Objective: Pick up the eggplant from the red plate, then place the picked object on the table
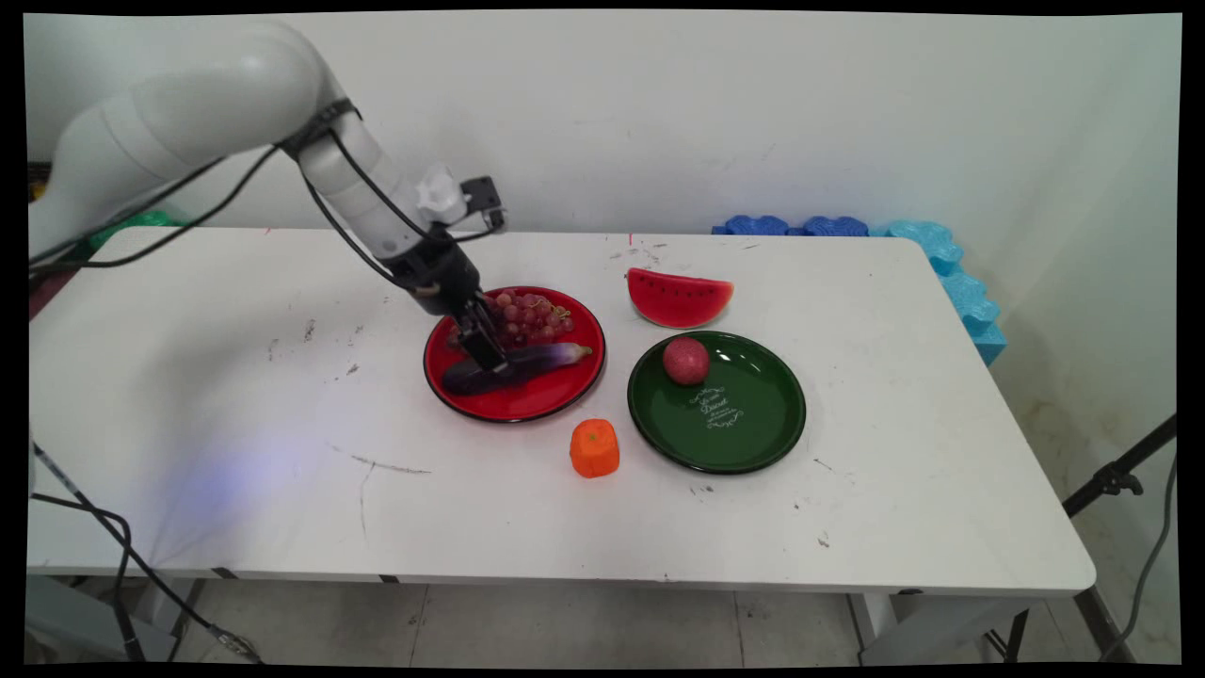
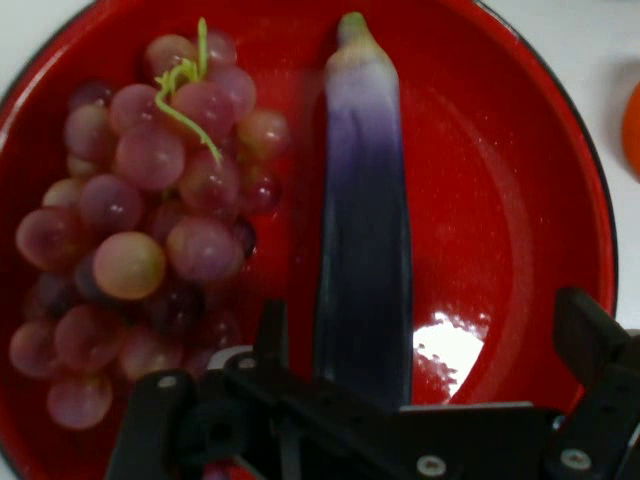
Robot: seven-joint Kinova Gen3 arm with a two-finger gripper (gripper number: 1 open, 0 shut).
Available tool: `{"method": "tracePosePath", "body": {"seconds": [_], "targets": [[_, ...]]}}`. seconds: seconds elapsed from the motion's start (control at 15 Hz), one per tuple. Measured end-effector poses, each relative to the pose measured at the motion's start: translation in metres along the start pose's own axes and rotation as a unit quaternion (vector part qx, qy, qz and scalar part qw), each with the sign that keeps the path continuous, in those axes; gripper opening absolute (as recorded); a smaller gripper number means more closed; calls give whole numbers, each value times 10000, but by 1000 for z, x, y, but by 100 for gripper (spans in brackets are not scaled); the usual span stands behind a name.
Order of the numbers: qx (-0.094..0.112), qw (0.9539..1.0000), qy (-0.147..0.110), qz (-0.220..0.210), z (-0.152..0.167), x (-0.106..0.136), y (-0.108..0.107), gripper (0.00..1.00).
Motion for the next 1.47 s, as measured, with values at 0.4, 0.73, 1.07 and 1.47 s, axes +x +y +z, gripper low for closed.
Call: {"method": "tracePosePath", "body": {"seconds": [0.4, 0.73, 1.07, 1.47], "targets": [[-125, 9998, -150, -34, 29, 5, -1, 100], [-164, 9996, -216, 10, 41, 6, -3, 0], [-176, 9996, -134, 197, 31, 9, 4, 0], [-154, 9960, 291, 830, -38, 21, 39, 0]]}}
